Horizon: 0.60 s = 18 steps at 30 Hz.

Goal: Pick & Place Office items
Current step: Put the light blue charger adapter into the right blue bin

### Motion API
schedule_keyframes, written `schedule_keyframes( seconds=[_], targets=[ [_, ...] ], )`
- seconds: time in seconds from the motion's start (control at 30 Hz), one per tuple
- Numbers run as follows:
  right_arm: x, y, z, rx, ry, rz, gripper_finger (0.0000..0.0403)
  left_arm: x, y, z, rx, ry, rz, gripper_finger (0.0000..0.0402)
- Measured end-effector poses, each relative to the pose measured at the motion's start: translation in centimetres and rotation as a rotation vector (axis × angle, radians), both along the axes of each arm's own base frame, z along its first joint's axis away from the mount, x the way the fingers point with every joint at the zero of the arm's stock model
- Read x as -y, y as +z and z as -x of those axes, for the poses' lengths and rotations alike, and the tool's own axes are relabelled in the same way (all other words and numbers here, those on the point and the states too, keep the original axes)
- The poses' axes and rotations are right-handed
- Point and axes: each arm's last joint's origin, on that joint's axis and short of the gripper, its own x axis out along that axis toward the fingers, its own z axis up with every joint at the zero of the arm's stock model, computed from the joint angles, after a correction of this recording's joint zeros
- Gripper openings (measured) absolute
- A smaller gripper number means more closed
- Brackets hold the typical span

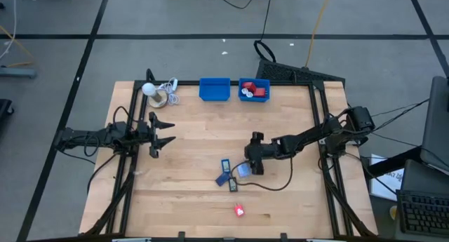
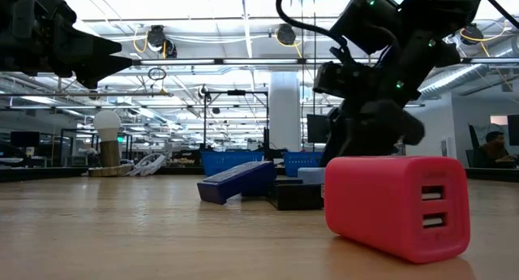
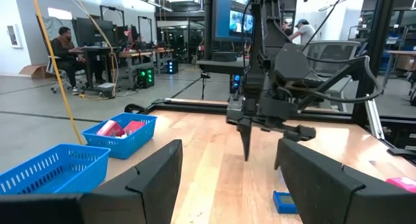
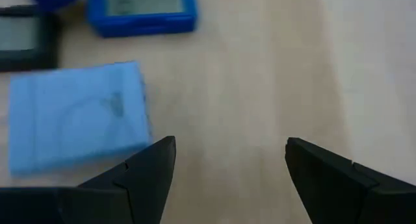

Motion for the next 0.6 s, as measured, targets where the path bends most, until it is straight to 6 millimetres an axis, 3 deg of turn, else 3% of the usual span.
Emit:
schedule_keyframes(
  seconds=[0.37, 0.6],
  targets=[
    [-1.3, 0.0, 0.2, -0.054, 0.248, -0.342, 0.0276, 0.0, 0.0, 0.0, 0.0, 0.0, 0.001, 0.0255],
    [-3.3, 0.8, 0.1, 0.007, 0.46, -0.473, 0.0276, 0.0, 0.0, 0.0, 0.0, 0.0, 0.0, 0.0255]
  ],
)
